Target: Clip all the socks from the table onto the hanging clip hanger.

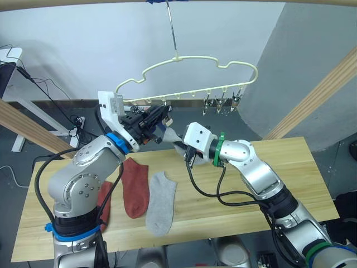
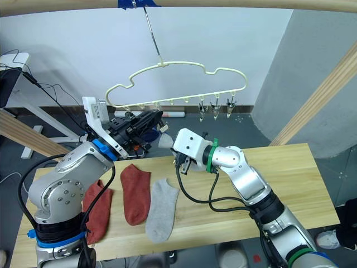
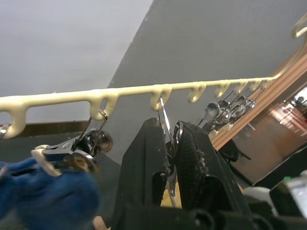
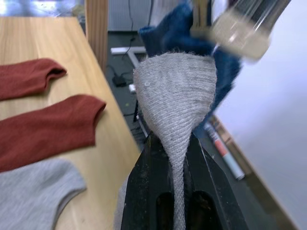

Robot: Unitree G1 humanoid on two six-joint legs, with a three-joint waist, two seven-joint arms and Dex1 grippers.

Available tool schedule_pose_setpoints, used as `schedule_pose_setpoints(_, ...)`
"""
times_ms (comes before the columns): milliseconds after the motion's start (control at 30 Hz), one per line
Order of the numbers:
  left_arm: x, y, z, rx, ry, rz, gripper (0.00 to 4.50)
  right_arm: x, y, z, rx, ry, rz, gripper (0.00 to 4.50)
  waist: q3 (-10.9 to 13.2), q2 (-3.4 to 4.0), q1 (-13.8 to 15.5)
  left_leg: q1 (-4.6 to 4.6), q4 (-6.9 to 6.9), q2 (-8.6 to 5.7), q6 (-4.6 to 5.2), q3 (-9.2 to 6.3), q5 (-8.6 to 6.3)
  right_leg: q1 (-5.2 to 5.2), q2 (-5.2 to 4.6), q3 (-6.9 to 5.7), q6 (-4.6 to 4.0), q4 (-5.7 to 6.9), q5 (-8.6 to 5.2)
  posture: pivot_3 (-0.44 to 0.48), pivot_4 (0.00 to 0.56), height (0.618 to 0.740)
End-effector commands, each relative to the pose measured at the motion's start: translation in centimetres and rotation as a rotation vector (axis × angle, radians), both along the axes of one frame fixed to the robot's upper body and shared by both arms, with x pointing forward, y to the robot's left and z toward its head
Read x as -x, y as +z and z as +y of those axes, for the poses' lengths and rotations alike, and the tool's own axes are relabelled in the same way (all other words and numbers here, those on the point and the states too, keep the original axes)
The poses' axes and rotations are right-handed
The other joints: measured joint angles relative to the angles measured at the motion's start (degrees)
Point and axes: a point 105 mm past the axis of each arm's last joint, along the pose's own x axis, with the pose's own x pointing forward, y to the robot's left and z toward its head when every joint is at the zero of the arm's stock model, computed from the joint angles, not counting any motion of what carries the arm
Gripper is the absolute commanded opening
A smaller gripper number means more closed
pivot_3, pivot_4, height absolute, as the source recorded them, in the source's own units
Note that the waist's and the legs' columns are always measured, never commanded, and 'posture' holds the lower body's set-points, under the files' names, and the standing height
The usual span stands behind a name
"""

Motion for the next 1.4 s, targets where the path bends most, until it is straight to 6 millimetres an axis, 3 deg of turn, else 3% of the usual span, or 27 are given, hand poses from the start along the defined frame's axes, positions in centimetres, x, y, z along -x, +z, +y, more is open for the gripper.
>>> schedule_pose_setpoints(33, 0.9, 1.4, -0.6, 0.0, -0.028, -0.068, 0.22, 0.1, 1.6, 0.2, -0.034, 0.015, -0.058, 0.0, 0.0, 0.0, -0.01, 0.0, 0.0, 0.0, 0.0, 0.0, 0.0, 0.0, 0.0, 0.01, 0.0, -0.02, 0.0, -0.257, 0.311, 0.74)
schedule_pose_setpoints(667, 1.1, 1.1, -0.5, -0.004, -0.022, -0.087, 0.22, -0.5, 3.0, 0.9, -0.097, 0.0, -0.093, 0.0, 0.0, 0.0, -0.05, -0.01, 0.0, 0.02, 0.0, 0.03, 0.0, -0.02, -0.02, 0.03, 0.0, -0.01, 0.0, -0.255, 0.307, 0.74)
schedule_pose_setpoints(833, 1.3, 0.9, -0.3, -0.011, -0.033, -0.078, 1.74, -0.1, 2.7, 1.1, -0.099, 0.025, -0.062, 0.0, 0.0, 0.0, -0.05, -0.01, -0.01, 0.03, 0.0, 0.02, 0.0, -0.03, -0.02, 0.03, 0.0, -0.01, 0.0, -0.252, 0.305, 0.74)
schedule_pose_setpoints(867, 1.3, 0.8, -0.2, -0.015, -0.032, -0.075, 2.1, 0.0, 2.5, 1.1, -0.099, 0.034, -0.048, 0.58, 0.0, 0.0, -0.05, -0.01, -0.01, 0.03, 0.0, 0.02, 0.0, -0.03, -0.03, 0.03, 0.0, 0.0, 0.0, -0.252, 0.305, 0.74)
schedule_pose_setpoints(1067, 1.4, 0.3, 0.5, -0.05, -0.001, -0.074, 4.0, 0.3, 1.5, 1.1, -0.04, 0.054, -0.027, 2.64, 0.0, 0.0, -0.04, 0.0, -0.01, 0.05, 0.0, 0.02, 0.0, -0.03, -0.03, 0.03, 0.0, 0.0, 0.0, -0.247, 0.302, 0.74)
schedule_pose_setpoints(1100, 1.4, 0.3, 0.5, -0.052, 0.002, -0.074, 4.28, 0.4, 1.4, 1.0, -0.033, 0.055, -0.025, 2.66, 0.0, 0.0, -0.04, 0.0, -0.01, 0.05, 0.0, 0.02, 0.0, -0.03, -0.03, 0.03, 0.0, 0.0, 0.0, -0.249, 0.301, 0.74)
schedule_pose_setpoints(1133, 1.4, 0.2, 0.7, -0.064, 0.008, -0.077, 4.46, 0.5, 1.2, 0.8, -0.025, 0.054, -0.025, 2.66, 0.0, 0.0, -0.04, 0.0, -0.01, 0.05, 0.0, 0.02, 0.0, -0.03, -0.03, 0.04, 0.0, 0.0, 0.0, -0.249, 0.301, 0.74)
schedule_pose_setpoints(1300, 1.4, -0.3, 1.3, -0.104, 0.036, -0.09, 4.46, 1.4, 0.8, -0.7, 0.006, 0.057, -0.009, 2.66, 0.0, 0.0, 0.05, -0.01, -0.03, 0.06, 0.0, 0.01, 0.0, -0.03, -0.03, 0.03, 0.0, -0.03, 0.0, -0.249, 0.299, 0.74)
schedule_pose_setpoints(1400, 2.4, -0.6, 1.1, -0.176, -0.008, -0.126, 4.46, 2.7, 1.1, -2.8, 0.003, 0.042, -0.007, 2.66, 0.0, 0.0, 0.1, -0.02, -0.04, 0.07, 0.0, 0.01, 0.0, -0.03, -0.05, 0.02, 0.0, -0.05, 0.0, -0.247, 0.3, 0.74)
